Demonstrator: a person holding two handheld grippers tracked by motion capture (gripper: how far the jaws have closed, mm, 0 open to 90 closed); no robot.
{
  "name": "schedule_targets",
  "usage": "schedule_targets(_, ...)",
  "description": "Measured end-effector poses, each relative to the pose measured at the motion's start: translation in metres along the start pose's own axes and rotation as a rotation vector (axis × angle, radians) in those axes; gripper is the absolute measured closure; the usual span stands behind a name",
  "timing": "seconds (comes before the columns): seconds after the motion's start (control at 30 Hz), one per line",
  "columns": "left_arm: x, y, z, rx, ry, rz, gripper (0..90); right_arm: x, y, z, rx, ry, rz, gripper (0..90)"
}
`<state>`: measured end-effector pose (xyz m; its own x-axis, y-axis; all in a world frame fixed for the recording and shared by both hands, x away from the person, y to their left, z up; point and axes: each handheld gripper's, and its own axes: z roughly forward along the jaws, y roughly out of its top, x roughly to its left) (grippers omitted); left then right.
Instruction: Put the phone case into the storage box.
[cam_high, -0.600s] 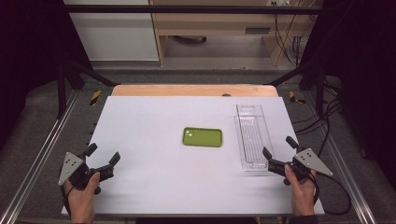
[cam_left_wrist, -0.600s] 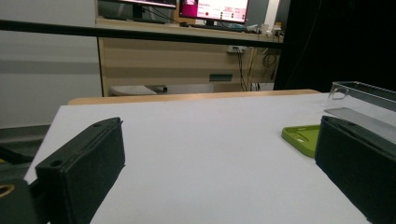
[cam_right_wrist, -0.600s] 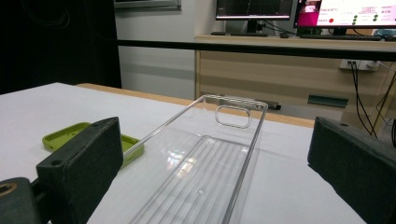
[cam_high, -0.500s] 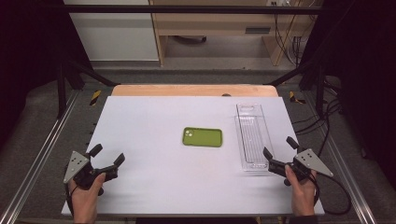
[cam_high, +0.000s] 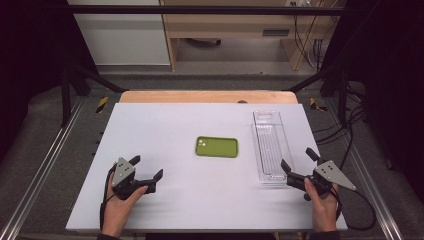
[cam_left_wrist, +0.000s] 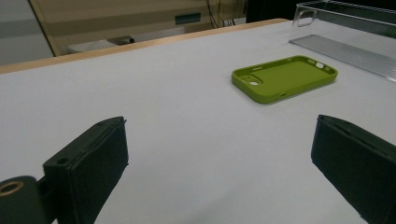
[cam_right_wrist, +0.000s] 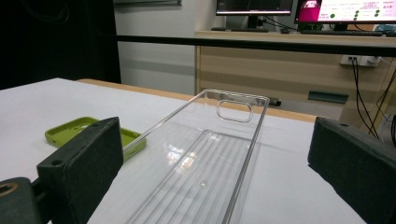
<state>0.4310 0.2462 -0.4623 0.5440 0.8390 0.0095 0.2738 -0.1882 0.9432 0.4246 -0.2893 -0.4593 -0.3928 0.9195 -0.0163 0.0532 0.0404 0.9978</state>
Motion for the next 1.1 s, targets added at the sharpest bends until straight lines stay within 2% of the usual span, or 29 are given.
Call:
schedule_targets(0.2,-0.018,0.013,0.017,0.068,-0.058,0.047,3.2,-0.001,0.0,-0.001,-0.003,0.001,0.012,3.5)
schedule_targets(0.27,-0.024,0.019,0.024,0.104,-0.081,0.08,3.1,-0.001,-0.001,-0.001,-0.003,0.003,0.017,3.6)
schedule_targets(0.43,-0.035,0.032,0.043,0.156,-0.126,0.137,2.9,-0.001,-0.001,-0.001,0.0,-0.001,0.009,3.6)
schedule_targets(0.57,-0.045,0.037,0.06,0.192,-0.168,0.151,3.3,0.0,0.0,-0.002,0.002,-0.002,0.007,3.4)
schedule_targets(0.77,-0.056,0.05,0.078,0.207,-0.209,0.149,3.7,0.0,-0.001,-0.001,0.005,0.0,-0.001,3.5)
schedule_targets(1.1,-0.066,0.07,0.108,0.23,-0.215,0.183,3.5,0.004,0.0,0.0,0.01,-0.002,-0.014,3.4)
